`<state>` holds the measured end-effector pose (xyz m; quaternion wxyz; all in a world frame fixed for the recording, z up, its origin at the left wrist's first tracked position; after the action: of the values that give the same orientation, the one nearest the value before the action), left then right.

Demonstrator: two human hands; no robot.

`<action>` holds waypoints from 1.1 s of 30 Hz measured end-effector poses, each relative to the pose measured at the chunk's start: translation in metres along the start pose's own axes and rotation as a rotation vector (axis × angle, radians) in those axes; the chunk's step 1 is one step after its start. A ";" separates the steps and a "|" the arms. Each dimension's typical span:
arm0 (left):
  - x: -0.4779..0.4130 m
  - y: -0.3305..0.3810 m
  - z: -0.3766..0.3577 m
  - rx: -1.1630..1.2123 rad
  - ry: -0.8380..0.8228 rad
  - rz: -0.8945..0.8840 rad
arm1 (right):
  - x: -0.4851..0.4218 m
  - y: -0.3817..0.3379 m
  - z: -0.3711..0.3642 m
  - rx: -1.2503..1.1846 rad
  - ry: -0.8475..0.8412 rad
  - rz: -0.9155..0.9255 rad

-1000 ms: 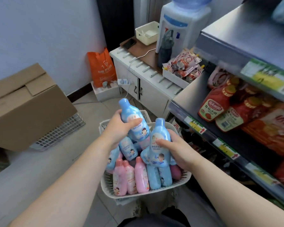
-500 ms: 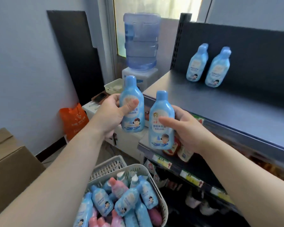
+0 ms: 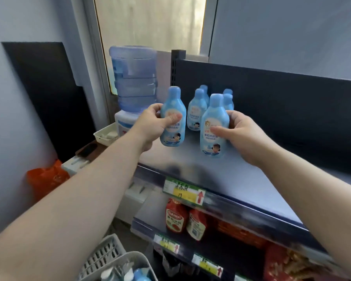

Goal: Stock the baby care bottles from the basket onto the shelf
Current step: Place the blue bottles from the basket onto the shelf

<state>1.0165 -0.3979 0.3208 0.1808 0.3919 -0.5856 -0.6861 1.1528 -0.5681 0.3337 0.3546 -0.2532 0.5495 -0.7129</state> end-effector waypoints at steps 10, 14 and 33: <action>-0.064 -0.054 -0.049 -0.092 -0.080 0.011 | -0.060 0.041 0.018 0.059 0.107 0.064; -0.074 -0.060 -0.052 -0.063 -0.144 0.007 | -0.068 0.050 0.025 0.165 0.184 0.092; -0.037 -0.020 -0.031 -0.647 -0.094 -0.138 | -0.024 0.010 0.013 0.602 0.441 0.237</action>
<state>1.0674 -0.3873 0.3140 0.2220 0.3209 -0.3174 -0.8643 1.1795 -0.5584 0.3281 0.3662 0.0869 0.4042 -0.8336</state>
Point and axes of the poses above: each hand's wrist, its own x-axis away from the middle knuckle, its own z-axis out of the back of the hand, y = z × x, the point moved 3 cm from there along -x, towards the middle knuckle, and after that the axes turned 9 degrees about -z, right-handed, at the moved point
